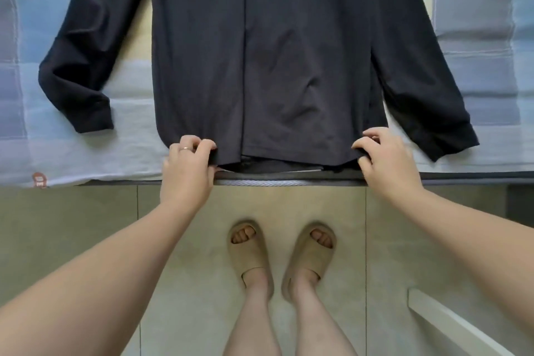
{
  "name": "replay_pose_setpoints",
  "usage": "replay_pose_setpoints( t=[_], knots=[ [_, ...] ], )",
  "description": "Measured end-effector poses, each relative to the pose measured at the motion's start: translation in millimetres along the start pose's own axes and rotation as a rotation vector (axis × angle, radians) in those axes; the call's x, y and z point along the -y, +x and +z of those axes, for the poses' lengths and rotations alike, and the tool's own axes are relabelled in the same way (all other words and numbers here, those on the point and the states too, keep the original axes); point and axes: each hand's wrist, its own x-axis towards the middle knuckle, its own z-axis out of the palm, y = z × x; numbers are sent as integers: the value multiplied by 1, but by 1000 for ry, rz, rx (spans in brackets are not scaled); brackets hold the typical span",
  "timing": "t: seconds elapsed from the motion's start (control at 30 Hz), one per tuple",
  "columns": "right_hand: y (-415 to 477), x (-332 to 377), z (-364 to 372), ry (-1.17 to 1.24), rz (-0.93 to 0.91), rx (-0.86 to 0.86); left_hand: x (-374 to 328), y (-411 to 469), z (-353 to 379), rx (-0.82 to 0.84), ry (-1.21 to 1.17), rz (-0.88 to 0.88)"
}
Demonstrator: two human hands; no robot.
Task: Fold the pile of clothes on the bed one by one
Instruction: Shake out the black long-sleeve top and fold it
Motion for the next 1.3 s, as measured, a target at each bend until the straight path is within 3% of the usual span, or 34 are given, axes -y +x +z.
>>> replay_pose_setpoints(
  t=[0.07,0.17,0.3,0.4,0.53,0.6,0.7,0.77,0.83,0.97,1.1,1.2,1.3],
  knots=[
    [-3,-4,-8,-16,-18,-16,3,-1,-5,15,-61,16],
    [-9,-23,-27,-222,55,10,3,-1,-16,92,-19,-61],
    [-12,-32,-46,-356,197,223,-5,-5,-28,216,156,-212],
    [-18,-30,-51,-328,166,208,-20,-9,-30,105,330,-113],
    [-36,-44,-62,-256,175,185,-69,-14,-27,54,336,164],
    [-42,-53,-61,-46,212,159,-107,-13,-20,78,276,288],
    [-31,-64,-55,363,408,14,-170,-4,-2,170,172,407],
    [-12,-68,-54,491,521,15,-204,3,14,202,161,446],
    [3,-75,-52,500,560,58,-231,7,30,243,175,457],
    [15,-87,-48,336,431,226,-259,6,57,177,253,433],
    [6,-108,-55,290,537,120,-271,6,63,213,246,408],
    [-1,-113,-58,267,633,150,-280,9,57,320,176,458],
    [-4,-97,-68,247,548,70,-276,9,46,342,116,433]
  ],
)
